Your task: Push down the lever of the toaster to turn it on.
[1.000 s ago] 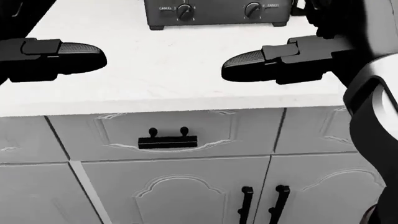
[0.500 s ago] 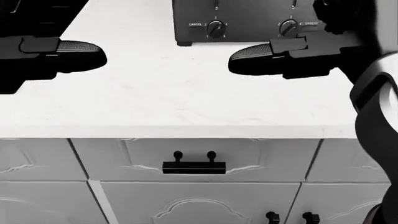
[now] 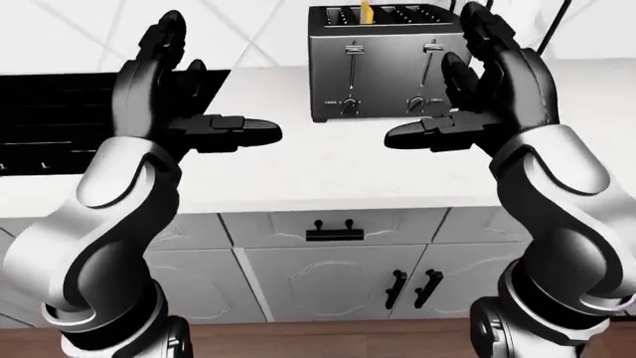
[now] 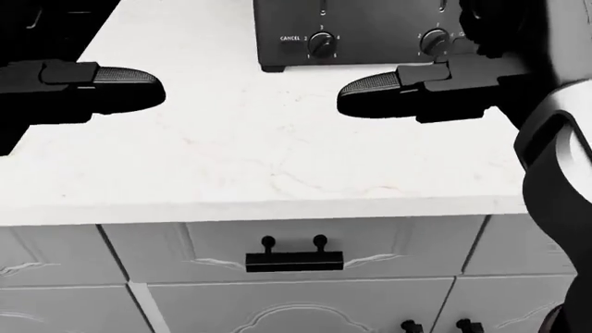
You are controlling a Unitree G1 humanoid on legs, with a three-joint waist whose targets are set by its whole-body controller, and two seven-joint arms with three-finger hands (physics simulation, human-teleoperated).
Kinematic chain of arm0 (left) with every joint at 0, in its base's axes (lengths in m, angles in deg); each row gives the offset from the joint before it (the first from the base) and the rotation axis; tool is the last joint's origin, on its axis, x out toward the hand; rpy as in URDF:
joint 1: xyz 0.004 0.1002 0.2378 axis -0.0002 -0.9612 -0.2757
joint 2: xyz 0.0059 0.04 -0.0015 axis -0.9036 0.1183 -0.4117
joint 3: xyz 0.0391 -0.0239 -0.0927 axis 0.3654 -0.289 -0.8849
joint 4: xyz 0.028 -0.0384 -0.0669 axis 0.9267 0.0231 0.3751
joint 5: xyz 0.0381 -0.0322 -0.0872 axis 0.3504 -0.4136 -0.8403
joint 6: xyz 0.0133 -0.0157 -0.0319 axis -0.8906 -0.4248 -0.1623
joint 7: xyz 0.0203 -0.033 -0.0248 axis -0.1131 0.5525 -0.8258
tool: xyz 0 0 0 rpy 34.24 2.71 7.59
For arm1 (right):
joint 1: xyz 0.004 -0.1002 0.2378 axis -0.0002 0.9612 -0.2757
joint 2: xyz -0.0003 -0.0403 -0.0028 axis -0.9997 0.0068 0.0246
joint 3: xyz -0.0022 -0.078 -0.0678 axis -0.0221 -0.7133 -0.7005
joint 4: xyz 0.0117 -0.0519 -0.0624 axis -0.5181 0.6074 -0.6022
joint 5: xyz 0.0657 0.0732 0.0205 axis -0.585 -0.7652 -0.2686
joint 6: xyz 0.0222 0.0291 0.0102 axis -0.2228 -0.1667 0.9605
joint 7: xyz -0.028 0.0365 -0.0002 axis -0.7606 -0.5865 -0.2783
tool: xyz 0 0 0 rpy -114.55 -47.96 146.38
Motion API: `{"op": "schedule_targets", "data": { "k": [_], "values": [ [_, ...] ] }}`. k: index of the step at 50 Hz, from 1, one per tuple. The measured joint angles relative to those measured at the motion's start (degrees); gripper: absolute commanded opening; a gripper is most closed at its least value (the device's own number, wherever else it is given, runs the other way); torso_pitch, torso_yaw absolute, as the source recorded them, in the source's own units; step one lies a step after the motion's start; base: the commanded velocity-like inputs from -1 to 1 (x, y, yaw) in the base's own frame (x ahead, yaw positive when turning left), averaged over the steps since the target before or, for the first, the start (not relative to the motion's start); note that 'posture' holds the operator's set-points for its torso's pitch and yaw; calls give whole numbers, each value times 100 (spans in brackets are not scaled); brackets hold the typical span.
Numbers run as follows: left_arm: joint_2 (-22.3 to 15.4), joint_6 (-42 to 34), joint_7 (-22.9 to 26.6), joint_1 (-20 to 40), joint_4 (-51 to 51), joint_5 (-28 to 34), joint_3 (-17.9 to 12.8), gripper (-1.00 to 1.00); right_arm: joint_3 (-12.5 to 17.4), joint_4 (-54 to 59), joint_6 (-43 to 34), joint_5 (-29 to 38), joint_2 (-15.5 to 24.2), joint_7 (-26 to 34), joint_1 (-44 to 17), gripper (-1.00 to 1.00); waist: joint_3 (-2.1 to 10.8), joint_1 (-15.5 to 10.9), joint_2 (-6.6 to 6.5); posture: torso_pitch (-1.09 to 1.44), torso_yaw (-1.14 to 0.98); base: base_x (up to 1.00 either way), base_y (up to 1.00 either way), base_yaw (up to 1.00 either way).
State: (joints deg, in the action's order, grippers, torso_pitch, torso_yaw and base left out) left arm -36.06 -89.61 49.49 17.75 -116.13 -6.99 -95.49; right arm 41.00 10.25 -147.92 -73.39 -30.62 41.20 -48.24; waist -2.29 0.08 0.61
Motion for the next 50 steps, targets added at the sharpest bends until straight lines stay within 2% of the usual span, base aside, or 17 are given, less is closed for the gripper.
{"op": "schedule_targets", "data": {
  "k": [3, 6, 7, 9, 12, 16, 19, 21, 23, 28, 30, 32, 37, 42, 45, 47, 50],
  "values": [
    [-13, 59, -18, 16, -41, 34, -50, 100, -3, -74, 38, -23, 7, 17, -42, 100, -40, 4, -189, 0, 0, 4, 7, 0],
    [-34, 65, -33, 37, -60, 36, -75, 100, -2, -75, 67, -30, 0, 23, -67, 100, 4, 37, -482, 0, 0, 3, 7, 0],
    [-51, 70, -38, 2, -57, 43, -104, 100, -36, -74, 65, -36, -45, 25, -37, 100, -11, 7, -413, 0, 0, 3, 7, 0],
    [-45, 50, -59, -76, 0, 75, -143, 100, -121, -55, 10, -80, -68, 47, 3, 100, -53, -24, -391, 0, 0, 4, 7, 0],
    [-50, 5, -77, -58, 54, 100, -129, 100, -133, -29, -15, -112, -51, 70, -12, 100, -18, -17, -287, 0, 0, 4, 8, 0],
    [-54, 61, -56, -14, -34, 80, -110, 100, -67, -70, 64, -70, -27, 56, -40, 100, -14, -16, -60, 0, 0, 4, 7, 0],
    [-63, 75, -57, 20, -50, 75, -121, 100, -61, -89, 84, -60, -23, 51, -56, 100, 30, -32, 226, 0, 0, 3, 8, 0],
    [3, 62, -51, -25, -70, 52, -59, 100, -5, -82, 54, -47, -6, 37, 5, 100, -11, 43, 138, 0, 0, 3, 7, 0],
    [16, -4, -28, -35, -24, -1, 8, 100, 30, -51, -14, -13, -4, 2, 26, 100, -5, 43, 164, 0, 0, 4, 7, 0],
    [-19, 9, -37, 12, -44, -8, -56, 100, -12, -67, 14, -14, -3, 11, -29, 100, -37, -6, -97, 0, 0, 3, 7, 0],
    [-24, 49, -43, 28, -62, 2, -64, 100, -7, -83, 26, -22, 0, 17, -33, 100, -47, 16, -257, 0, 0, 2, 8, 0],
    [-34, 75, -44, 27, -54, 9, -65, 100, -11, -68, 30, -22, 1, 20, -54, 100, -6, 32, -502, 0, 0, 3, 7, 0],
    [-50, -9, -102, -51, 37, 65, -145, 100, -156, -26, -29, -96, -66, 74, 20, 100, -15, -39, -383, 0, 0, 3, 7, 0],
    [-57, 20, -95, 10, -51, 31, -129, 100, -89, -99, 10, -65, -47, 63, -45, 100, -13, -19, -77, 0, 0, 3, 8, 0],
    [-69, 35, -103, 35, -45, 25, -133, 100, -84, -100, 55, -54, -39, 68, -53, 100, 8, -39, 198, 0, 0, 4, 8, 0],
    [-9, 42, -105, 9, -61, 16, -81, 100, -47, -73, 76, -34, -13, 65, -2, 100, -25, 38, 123, 0, 0, 4, 7, 0],
    [15, -41, -75, -18, -17, -55, 24, 100, -15, 34, 55, 33, -13, 45, 104, 100, -19, 34, 129, 0, 0, 3, 7, 0]
  ]
}}
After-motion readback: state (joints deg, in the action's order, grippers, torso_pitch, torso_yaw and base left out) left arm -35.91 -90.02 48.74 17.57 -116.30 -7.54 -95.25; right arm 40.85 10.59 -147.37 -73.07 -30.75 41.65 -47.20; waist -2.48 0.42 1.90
